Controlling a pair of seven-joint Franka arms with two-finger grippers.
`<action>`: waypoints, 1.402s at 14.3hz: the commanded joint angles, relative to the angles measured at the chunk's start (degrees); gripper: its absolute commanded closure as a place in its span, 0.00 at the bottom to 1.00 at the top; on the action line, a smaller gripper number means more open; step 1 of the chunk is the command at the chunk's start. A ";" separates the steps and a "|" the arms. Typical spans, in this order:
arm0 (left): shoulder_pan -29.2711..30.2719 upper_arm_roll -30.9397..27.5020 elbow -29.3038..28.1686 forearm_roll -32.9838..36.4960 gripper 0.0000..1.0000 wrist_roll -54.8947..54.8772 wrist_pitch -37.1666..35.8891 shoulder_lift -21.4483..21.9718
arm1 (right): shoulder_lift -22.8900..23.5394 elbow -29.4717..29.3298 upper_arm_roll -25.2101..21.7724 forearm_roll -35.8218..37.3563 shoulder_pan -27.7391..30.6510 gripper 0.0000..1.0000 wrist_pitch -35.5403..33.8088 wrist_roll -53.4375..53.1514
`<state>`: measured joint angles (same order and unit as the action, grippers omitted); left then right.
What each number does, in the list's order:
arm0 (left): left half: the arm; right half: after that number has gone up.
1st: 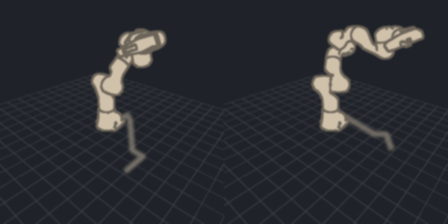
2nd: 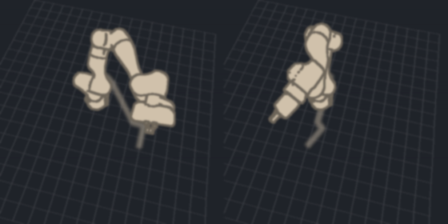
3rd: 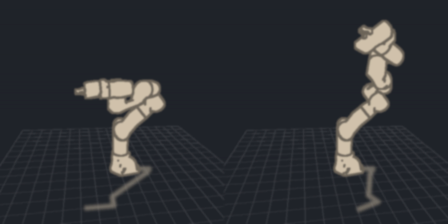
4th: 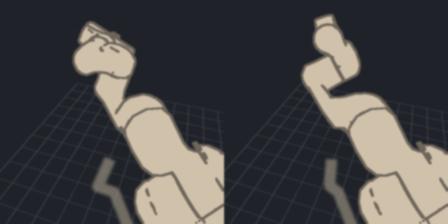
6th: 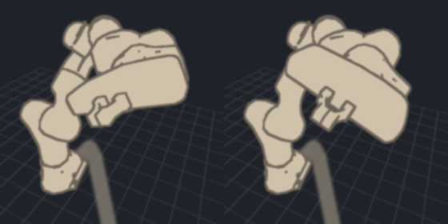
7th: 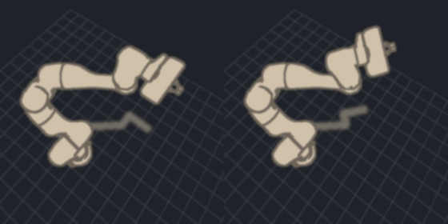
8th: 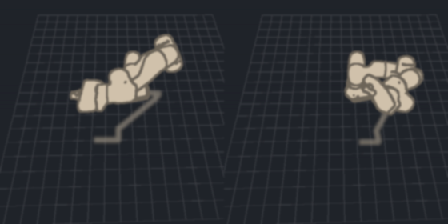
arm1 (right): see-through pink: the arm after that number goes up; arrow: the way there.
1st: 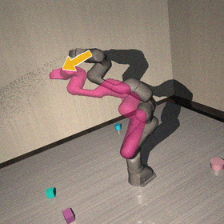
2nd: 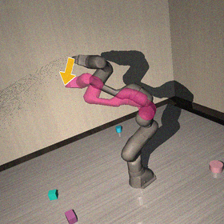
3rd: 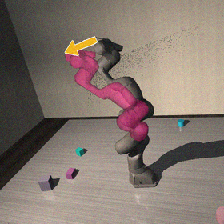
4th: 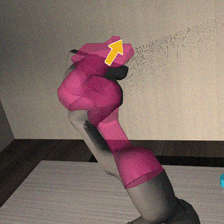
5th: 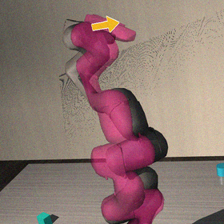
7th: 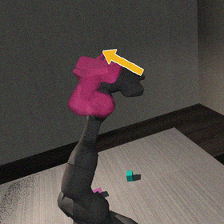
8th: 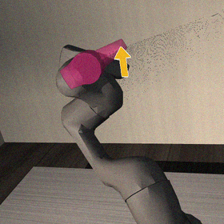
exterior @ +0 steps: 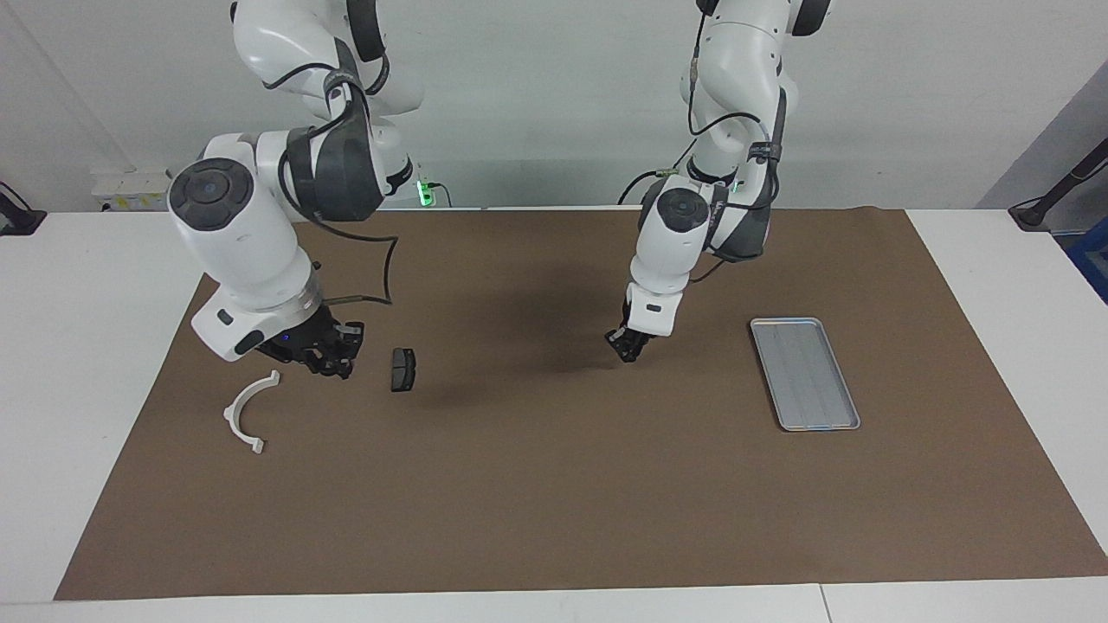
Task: Place bearing gear from tray to pile
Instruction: 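Set the bearing mid-table with the left gripper while the right gripper carries another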
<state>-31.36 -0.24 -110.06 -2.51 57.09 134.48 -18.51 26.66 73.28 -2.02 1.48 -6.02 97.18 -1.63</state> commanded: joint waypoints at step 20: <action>-0.73 -1.78 3.19 4.45 0.00 2.51 0.18 -3.75 | 3.05 18.66 0.62 0.36 0.31 0.00 24.84 -2.23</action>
<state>-33.33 -1.43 -108.28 0.62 59.06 138.09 -23.61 32.26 92.54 -1.67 1.51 -5.22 126.08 -2.18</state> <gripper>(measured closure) 0.278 0.282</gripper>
